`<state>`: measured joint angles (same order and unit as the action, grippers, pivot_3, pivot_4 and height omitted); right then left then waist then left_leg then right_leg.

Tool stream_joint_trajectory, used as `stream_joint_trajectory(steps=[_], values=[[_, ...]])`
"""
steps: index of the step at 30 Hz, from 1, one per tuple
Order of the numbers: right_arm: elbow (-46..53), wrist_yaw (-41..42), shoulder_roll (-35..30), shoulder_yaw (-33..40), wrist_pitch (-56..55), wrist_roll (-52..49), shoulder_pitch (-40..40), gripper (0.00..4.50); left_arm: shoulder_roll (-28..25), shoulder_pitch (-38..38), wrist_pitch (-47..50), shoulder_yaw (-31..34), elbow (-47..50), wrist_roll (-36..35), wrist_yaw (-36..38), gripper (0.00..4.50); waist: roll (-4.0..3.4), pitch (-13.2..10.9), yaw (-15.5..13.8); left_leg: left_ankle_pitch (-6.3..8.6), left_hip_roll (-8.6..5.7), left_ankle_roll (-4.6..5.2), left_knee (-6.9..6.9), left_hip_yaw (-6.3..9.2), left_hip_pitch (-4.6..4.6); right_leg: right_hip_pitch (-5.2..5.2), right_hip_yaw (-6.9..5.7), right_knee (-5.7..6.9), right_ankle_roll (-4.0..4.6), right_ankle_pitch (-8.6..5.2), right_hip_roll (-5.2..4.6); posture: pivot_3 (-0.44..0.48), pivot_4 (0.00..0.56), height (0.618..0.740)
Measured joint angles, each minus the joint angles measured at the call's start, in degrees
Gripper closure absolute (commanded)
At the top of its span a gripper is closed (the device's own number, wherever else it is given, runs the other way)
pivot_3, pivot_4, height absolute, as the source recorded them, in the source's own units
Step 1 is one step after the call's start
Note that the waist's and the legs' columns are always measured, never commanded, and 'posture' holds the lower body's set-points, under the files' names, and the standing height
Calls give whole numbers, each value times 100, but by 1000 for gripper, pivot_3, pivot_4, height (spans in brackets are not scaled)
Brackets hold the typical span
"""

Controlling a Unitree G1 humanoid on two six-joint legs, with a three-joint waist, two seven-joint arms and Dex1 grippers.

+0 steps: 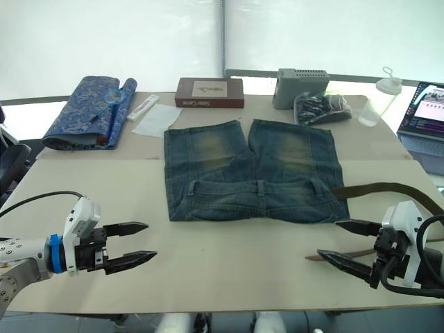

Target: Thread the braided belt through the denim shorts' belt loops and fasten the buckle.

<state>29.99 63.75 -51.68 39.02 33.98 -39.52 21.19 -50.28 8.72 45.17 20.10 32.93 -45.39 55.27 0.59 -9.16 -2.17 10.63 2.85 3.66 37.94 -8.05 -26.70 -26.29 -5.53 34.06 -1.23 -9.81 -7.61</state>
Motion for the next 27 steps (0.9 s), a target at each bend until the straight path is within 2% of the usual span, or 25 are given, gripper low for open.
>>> stream_joint_trajectory(steps=[16, 20, 22, 27], values=[[44, -53, 52, -49, 1, -18, -145, 0, 39, -237, 2, -47, -27, -201, -158, 17, 0, 0, -1, 0, 0, 0, 0, -1, 8, 3, 0, 3, 0, 0, 2, 0, 150, 709], [91, -217, 75, -233, 6, -19, -283, 0, 57, -524, 2, -272, -10, -208, -257, 17, 0, 0, -13, -1, -1, -1, 0, -1, 10, 8, -1, 3, 0, 0, 2, 0, 150, 709], [138, -285, 118, -264, 58, -123, -307, 0, 62, -835, 6, -593, 8, -139, -342, 17, 0, 0, -32, -1, -3, -1, 1, -1, 10, 11, 0, 3, 0, 0, 1, 0, 150, 709], [616, -262, 376, -266, -107, -238, -92, 0, 336, -3029, 177, -2535, -46, 772, -621, 17, 7, 2, -156, -4, -10, -4, 15, -1, 12, 28, 1, 5, -2, 2, 8, 0, 150, 709]])
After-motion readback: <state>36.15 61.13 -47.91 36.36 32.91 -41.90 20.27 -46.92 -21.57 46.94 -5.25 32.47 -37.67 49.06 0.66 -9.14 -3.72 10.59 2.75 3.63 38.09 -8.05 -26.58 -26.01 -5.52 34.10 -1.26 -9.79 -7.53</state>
